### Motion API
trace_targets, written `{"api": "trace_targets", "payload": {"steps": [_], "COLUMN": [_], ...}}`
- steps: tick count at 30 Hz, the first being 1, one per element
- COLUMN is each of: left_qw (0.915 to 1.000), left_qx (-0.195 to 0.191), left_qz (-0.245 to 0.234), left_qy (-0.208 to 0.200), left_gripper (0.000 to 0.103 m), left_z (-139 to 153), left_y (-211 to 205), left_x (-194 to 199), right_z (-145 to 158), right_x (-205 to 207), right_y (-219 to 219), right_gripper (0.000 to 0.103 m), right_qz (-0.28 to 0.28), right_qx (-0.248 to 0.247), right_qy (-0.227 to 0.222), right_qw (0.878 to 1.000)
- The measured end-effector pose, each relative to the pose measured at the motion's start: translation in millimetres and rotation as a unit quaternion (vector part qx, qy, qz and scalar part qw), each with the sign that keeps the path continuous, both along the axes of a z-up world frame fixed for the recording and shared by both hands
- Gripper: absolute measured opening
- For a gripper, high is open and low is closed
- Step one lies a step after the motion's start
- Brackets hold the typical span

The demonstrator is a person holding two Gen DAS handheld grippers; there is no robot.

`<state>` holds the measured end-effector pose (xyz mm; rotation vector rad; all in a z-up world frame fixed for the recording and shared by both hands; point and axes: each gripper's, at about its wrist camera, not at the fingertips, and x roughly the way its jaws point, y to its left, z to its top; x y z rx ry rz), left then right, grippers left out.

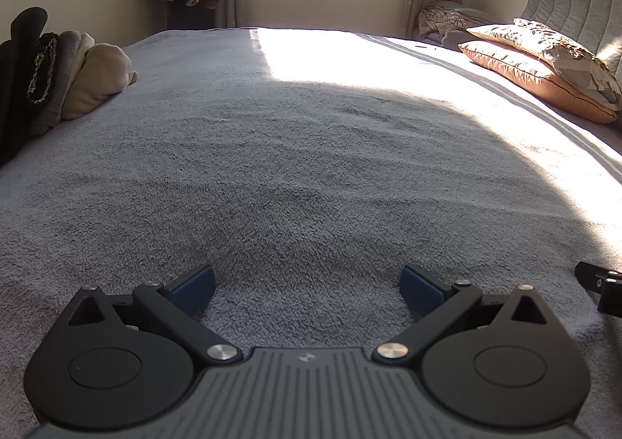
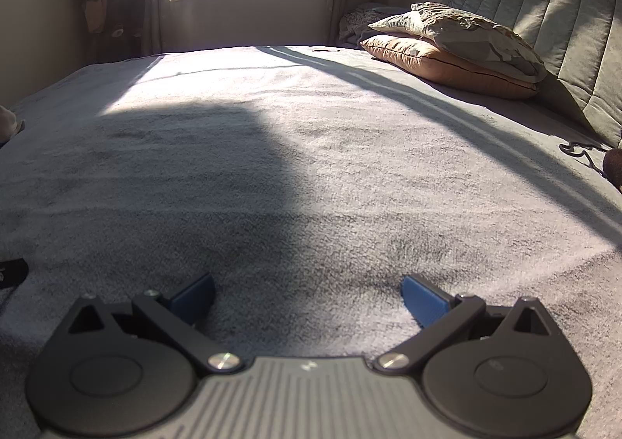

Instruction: Fold clothes

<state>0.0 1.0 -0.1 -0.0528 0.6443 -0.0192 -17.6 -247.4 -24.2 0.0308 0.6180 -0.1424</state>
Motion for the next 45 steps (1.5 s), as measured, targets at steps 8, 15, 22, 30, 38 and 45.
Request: {"api": "trace_targets", "payload": {"steps": [8, 15, 22, 30, 38, 45], "left_qw": [0.9999, 0.9999, 0.9999, 0.9999, 0.9999, 0.9998], "left_qx": [0.016, 0.016, 0.016, 0.016, 0.016, 0.022], "left_qz": [0.000, 0.000, -0.001, -0.001, -0.001, -0.001], "left_qy": [0.001, 0.001, 0.001, 0.001, 0.001, 0.001], "left_gripper": [0.103, 0.103, 0.103, 0.103, 0.103, 0.103], "left_z": [0, 0, 0, 0, 0, 0], "left_y": [-1, -1, -1, -1, -1, -3], "left_x": [0, 1, 0, 0, 1, 0], "right_z": [1, 1, 1, 0, 5, 12], "right_x": [4, -1, -1, 0, 4, 4], "right_y": [3, 2, 1, 2, -7, -12], "right_gripper": [0.103, 0.103, 0.103, 0.103, 0.103, 0.103], "right_qz": [0.001, 0.000, 0.000, -0.002, 0.011, 0.042], "right_qx": [-0.026, -0.015, -0.012, -0.013, 0.010, -0.017], "right_qy": [0.002, 0.005, 0.006, 0.007, 0.027, 0.072], "right_qw": [1.000, 1.000, 1.000, 1.000, 1.000, 0.996]}}
